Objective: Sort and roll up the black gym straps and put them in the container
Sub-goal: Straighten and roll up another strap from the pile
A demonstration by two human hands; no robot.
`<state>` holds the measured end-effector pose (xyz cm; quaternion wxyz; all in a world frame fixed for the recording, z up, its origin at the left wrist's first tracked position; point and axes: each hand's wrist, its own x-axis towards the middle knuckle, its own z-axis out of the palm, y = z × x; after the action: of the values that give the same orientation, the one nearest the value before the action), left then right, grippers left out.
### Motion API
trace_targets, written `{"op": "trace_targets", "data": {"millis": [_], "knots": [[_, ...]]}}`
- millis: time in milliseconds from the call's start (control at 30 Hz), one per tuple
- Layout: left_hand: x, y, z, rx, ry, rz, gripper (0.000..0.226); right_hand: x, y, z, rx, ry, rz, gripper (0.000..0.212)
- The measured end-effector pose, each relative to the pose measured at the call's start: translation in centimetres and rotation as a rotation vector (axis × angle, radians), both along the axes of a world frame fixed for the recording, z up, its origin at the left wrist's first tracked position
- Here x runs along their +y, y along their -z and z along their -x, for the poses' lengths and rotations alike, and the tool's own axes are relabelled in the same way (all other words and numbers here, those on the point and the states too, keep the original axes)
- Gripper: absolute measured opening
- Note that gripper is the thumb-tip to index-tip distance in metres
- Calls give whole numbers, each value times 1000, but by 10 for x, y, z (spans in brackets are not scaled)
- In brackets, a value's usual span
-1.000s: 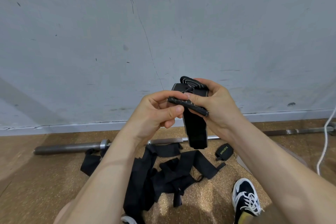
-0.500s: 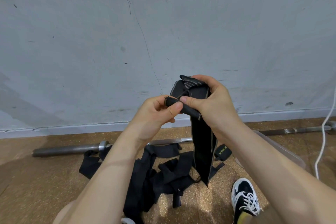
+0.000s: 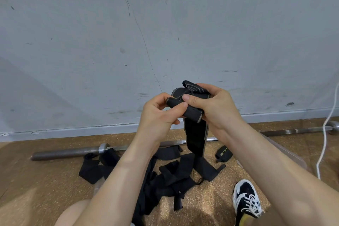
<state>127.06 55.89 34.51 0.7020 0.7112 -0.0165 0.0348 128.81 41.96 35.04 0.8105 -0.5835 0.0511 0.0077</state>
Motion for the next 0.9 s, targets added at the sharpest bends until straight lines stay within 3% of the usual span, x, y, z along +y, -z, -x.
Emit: {"op": "trace_targets", "data": {"millis": [267, 467, 667, 833, 900], "knots": [[5, 2, -5, 82, -26, -5, 30, 1, 0, 2, 34, -86, -17, 51], [10, 0, -3, 42, 141, -148, 9, -4, -2, 1, 16, -53, -48, 44], [9, 3, -2, 53, 155, -212, 16, -6, -1, 1, 20, -101, -66, 46], [-4, 0, 3, 74, -16, -53, 15, -4, -1, 3, 55, -74, -109, 31], [-7, -1, 4, 38, -59, 10, 25, -3, -1, 4, 72, -63, -172, 27]]}}
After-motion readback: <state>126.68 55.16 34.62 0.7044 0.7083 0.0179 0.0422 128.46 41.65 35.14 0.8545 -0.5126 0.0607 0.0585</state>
